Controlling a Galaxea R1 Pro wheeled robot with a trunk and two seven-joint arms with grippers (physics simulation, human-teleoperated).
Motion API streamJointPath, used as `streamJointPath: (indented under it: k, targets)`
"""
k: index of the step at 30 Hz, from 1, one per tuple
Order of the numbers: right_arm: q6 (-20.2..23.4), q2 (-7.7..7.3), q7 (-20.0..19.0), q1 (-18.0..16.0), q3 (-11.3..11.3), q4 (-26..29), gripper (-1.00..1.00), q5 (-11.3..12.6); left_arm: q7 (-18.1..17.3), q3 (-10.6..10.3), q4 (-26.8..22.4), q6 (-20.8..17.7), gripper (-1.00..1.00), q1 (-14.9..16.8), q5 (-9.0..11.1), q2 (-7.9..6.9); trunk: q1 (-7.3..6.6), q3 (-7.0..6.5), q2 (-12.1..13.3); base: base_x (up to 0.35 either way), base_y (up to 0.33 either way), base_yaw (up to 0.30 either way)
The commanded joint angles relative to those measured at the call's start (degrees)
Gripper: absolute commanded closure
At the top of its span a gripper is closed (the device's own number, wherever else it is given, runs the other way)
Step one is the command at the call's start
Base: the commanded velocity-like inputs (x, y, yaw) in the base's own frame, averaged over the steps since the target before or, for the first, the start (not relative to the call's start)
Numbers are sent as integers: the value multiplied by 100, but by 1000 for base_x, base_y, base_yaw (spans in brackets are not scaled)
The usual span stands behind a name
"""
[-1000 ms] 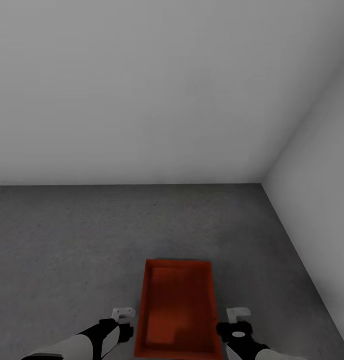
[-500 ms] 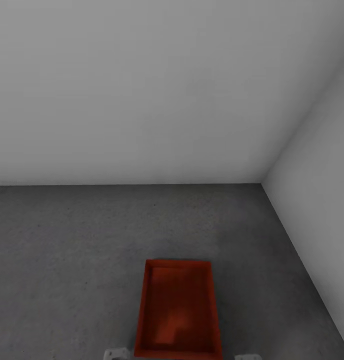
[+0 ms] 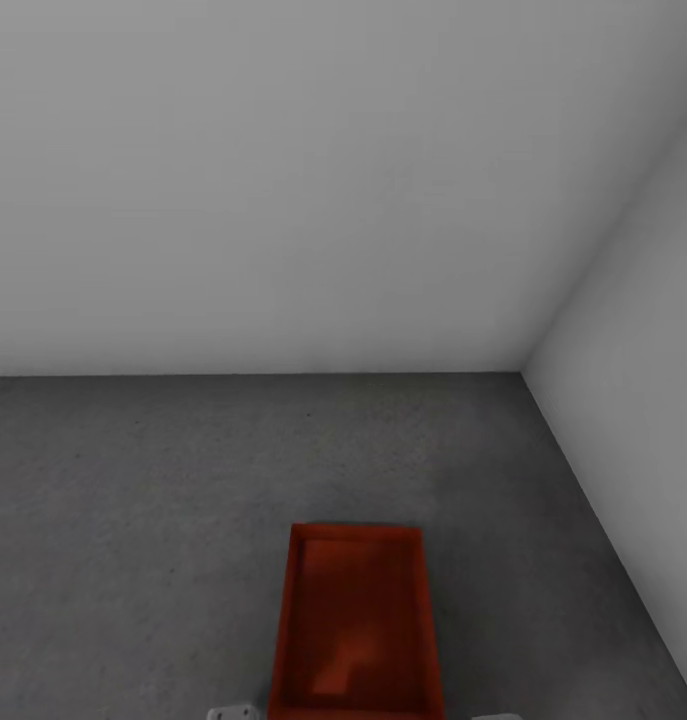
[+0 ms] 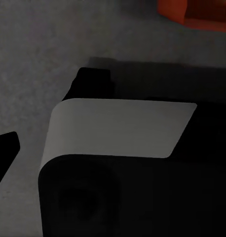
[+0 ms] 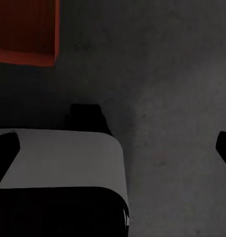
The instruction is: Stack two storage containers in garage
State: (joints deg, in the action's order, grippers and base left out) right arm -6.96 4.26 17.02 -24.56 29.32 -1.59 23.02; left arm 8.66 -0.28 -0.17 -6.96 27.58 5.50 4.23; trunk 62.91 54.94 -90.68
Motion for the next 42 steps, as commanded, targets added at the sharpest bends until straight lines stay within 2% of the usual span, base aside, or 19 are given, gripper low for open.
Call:
streamJointPath:
  k: [1, 42]
  targets:
    - [-34, 5, 3, -5, 47, -17, -100, 60, 17, -7, -3, -11, -100, 6, 57, -1, 0, -6, -2, 0, 0, 0]
    - [-33, 5, 3, -5, 47, -17, -100, 63, 21, -7, -9, 11, -100, 19, 57, -10, 0, -376, -2, 0, 0, 0]
